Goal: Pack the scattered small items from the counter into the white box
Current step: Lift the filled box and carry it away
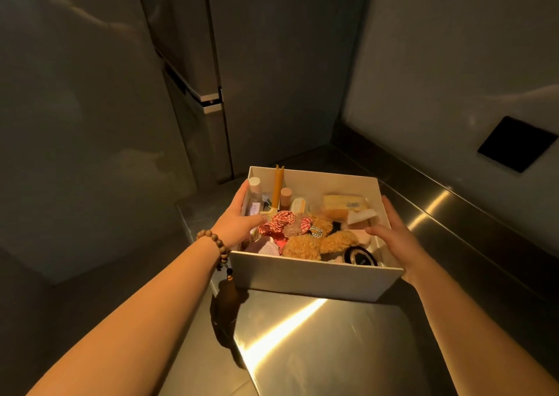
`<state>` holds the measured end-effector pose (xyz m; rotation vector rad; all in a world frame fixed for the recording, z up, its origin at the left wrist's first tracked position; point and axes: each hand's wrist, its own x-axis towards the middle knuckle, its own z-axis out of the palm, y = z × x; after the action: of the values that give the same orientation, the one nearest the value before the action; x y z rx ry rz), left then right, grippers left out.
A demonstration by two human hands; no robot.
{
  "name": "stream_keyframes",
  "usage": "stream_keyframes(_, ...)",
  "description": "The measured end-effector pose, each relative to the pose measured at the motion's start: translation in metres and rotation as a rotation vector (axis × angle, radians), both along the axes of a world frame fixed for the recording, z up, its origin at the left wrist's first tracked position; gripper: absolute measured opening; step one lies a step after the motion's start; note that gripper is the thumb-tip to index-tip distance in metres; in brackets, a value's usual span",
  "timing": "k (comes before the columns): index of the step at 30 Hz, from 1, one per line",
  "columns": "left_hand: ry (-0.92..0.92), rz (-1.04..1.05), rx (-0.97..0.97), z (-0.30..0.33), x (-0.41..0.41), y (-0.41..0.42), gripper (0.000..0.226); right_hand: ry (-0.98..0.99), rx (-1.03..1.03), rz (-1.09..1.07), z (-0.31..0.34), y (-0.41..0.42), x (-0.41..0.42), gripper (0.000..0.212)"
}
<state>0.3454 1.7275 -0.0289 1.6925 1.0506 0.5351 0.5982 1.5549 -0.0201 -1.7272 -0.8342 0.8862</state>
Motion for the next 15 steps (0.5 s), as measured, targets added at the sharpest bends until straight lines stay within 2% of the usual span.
stream_keyframes(7,-0.03,-0.007,0.001,-0.004,-0.042,-0.027,0.087,0.004,0.013,-0.015,-0.003,-0.029,-0.039,0.066)
stream_keyframes(9,-0.021,0.001,0.001,-0.005,-0.063,-0.033,0.087,-0.006,0.008,0.009,-0.002,-0.035,-0.059,0.062)
stream_keyframes(15,-0.013,0.042,-0.02,-0.003,-0.152,-0.054,0.09,-0.061,0.005,0.146,0.001,-0.032,-0.137,0.068)
